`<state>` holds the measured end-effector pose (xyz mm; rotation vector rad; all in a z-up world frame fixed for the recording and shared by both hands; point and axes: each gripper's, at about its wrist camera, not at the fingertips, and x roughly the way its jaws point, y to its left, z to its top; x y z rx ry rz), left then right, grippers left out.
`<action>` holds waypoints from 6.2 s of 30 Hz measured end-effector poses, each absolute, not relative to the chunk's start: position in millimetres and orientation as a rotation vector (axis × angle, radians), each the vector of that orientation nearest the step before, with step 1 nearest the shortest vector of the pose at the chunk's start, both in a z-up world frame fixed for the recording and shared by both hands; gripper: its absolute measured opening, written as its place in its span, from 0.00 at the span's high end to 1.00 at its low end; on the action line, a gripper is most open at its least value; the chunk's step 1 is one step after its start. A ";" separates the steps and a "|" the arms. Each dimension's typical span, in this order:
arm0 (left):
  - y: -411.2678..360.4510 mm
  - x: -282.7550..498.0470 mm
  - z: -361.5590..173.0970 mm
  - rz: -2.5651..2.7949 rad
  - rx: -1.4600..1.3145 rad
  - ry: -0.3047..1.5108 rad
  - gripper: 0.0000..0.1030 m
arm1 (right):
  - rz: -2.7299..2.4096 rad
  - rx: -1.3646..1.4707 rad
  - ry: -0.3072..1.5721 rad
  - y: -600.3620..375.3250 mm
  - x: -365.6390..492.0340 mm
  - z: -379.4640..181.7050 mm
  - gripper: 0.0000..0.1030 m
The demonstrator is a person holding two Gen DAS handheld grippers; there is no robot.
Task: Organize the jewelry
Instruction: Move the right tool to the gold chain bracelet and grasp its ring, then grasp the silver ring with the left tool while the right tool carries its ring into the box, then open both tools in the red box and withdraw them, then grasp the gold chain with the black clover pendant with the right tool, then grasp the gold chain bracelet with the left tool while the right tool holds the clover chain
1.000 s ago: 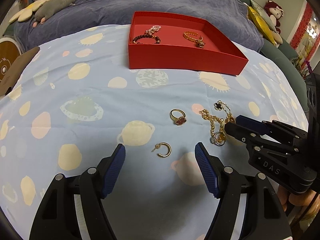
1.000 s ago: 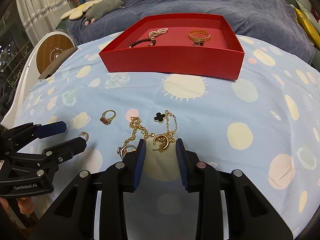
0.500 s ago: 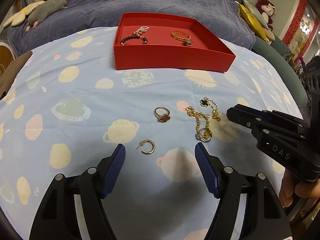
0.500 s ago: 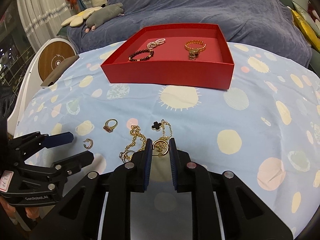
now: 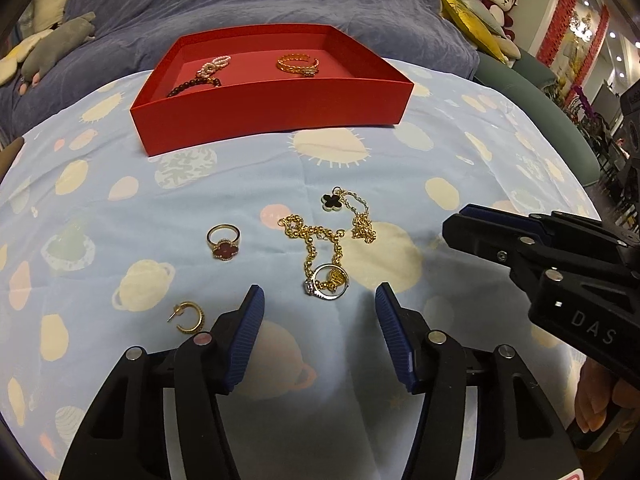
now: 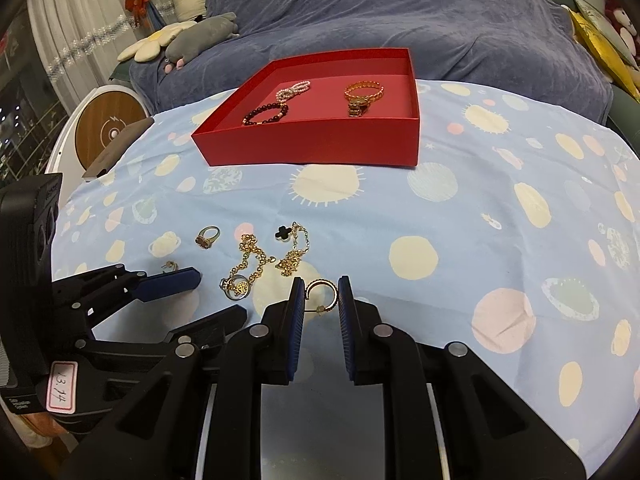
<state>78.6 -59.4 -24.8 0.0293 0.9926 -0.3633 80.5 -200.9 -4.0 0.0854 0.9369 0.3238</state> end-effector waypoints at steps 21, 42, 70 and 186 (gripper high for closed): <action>-69.5 71.9 -14.8 -0.379 0.073 0.938 0.79 | 0.309 0.097 0.922 -209.7 80.4 1.5 0.84; 9.0 127.8 69.5 -0.257 -0.161 0.800 0.79 | 0.315 0.121 0.795 -186.6 127.0 56.5 0.84; -16.3 260.2 18.9 -0.176 -0.054 0.879 0.79 | 0.219 0.120 0.888 -179.1 257.6 3.4 0.83; -85.9 98.4 -28.6 -0.280 0.125 0.931 0.91 | 0.253 0.108 0.930 -228.6 87.7 -2.3 0.96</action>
